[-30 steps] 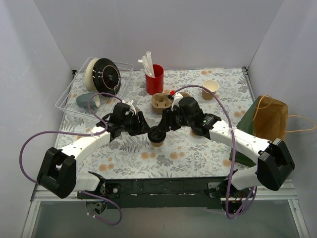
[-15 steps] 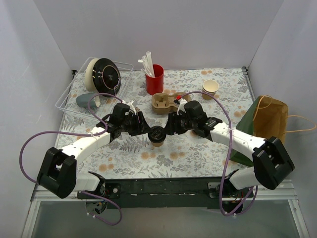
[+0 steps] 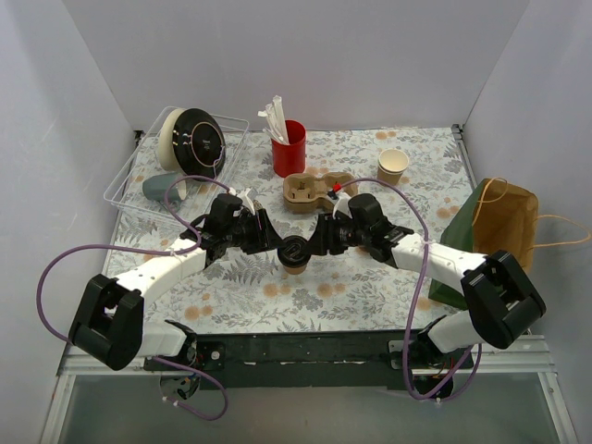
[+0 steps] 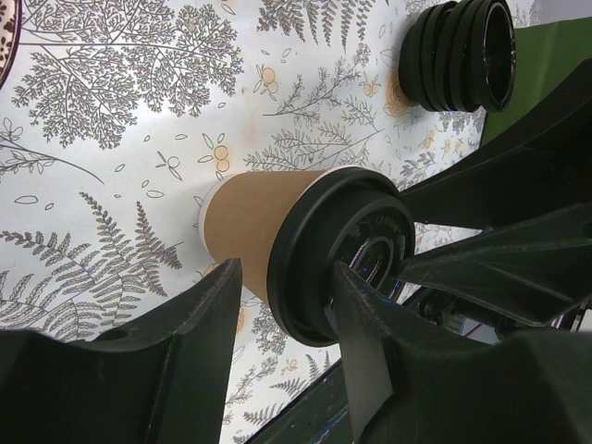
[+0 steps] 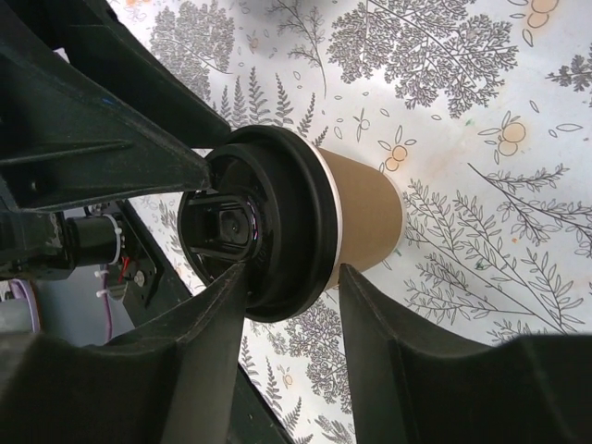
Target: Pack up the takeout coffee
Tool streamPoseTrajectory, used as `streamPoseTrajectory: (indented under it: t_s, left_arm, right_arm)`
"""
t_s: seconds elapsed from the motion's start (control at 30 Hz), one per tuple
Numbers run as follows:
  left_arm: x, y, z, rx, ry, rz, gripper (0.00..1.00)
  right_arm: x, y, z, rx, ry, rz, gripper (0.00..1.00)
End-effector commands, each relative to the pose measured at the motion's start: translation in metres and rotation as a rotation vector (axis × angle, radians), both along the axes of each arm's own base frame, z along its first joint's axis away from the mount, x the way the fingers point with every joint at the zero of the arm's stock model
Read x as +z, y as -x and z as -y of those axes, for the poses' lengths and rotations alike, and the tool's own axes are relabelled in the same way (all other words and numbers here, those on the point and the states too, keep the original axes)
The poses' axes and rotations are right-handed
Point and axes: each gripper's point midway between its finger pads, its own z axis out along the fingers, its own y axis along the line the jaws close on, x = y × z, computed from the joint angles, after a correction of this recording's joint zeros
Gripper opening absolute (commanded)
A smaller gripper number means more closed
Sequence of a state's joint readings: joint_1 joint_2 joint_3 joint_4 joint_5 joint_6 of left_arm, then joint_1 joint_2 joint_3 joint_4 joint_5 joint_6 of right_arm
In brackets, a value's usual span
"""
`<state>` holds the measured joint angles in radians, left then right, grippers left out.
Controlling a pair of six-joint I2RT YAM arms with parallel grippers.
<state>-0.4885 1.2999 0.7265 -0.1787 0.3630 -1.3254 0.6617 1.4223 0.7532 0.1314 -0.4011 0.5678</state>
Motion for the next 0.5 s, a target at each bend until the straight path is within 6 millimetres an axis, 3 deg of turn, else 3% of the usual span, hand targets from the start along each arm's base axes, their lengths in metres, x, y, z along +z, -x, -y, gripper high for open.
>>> streamPoseTrajectory:
  t_s: [0.0,0.47]
  left_arm:
    - [-0.021,0.012,-0.009,-0.002,-0.054,-0.049,0.42]
    - [-0.034,0.016,-0.011,0.013,-0.069,-0.084,0.41]
  right_arm:
    - [-0.007,0.001,-0.001,0.003,-0.035,-0.008,0.49]
    - [-0.045,0.015,0.014,-0.030,-0.013,-0.064,0.36]
